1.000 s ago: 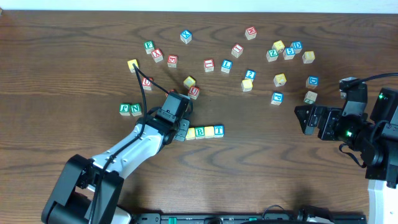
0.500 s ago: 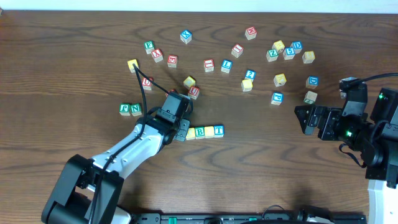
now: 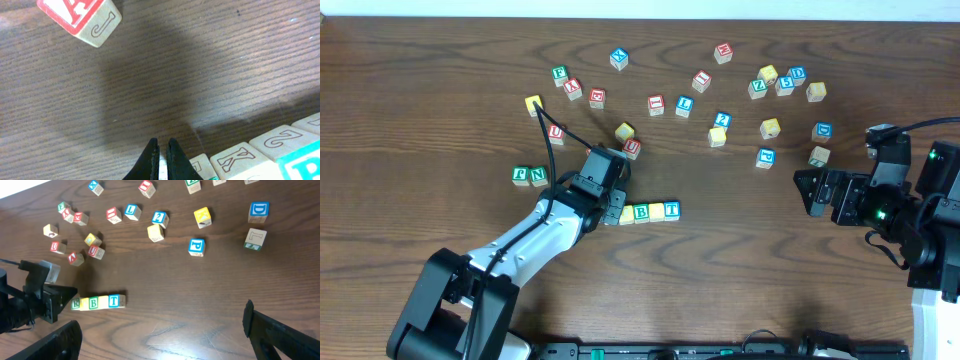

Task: Spell out ROBOT

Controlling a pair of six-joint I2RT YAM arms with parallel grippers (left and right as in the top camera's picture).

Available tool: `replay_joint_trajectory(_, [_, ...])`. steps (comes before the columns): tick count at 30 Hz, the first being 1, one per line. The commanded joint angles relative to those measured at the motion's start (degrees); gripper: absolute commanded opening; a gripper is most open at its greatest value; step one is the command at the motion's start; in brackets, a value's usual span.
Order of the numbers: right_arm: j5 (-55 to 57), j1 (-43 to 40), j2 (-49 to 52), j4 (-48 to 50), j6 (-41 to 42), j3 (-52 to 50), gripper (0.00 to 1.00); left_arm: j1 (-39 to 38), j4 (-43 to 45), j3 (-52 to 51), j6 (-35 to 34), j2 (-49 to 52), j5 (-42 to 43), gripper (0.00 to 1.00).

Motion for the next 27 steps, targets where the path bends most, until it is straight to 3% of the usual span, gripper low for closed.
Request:
replay_joint_trajectory(1, [0.04,-0.35,-0.24,-0.02,-1.05,0.33,0.99,0.15,0.24,1.31,-0.22,-0.83,1.6,0.07])
replay_joint_trajectory(27, [0.04,-0.35,-0.24,-0.02,-1.05,0.33,0.99,0.15,-0.81,1.31,0.81,-0.83,5.27,0.07])
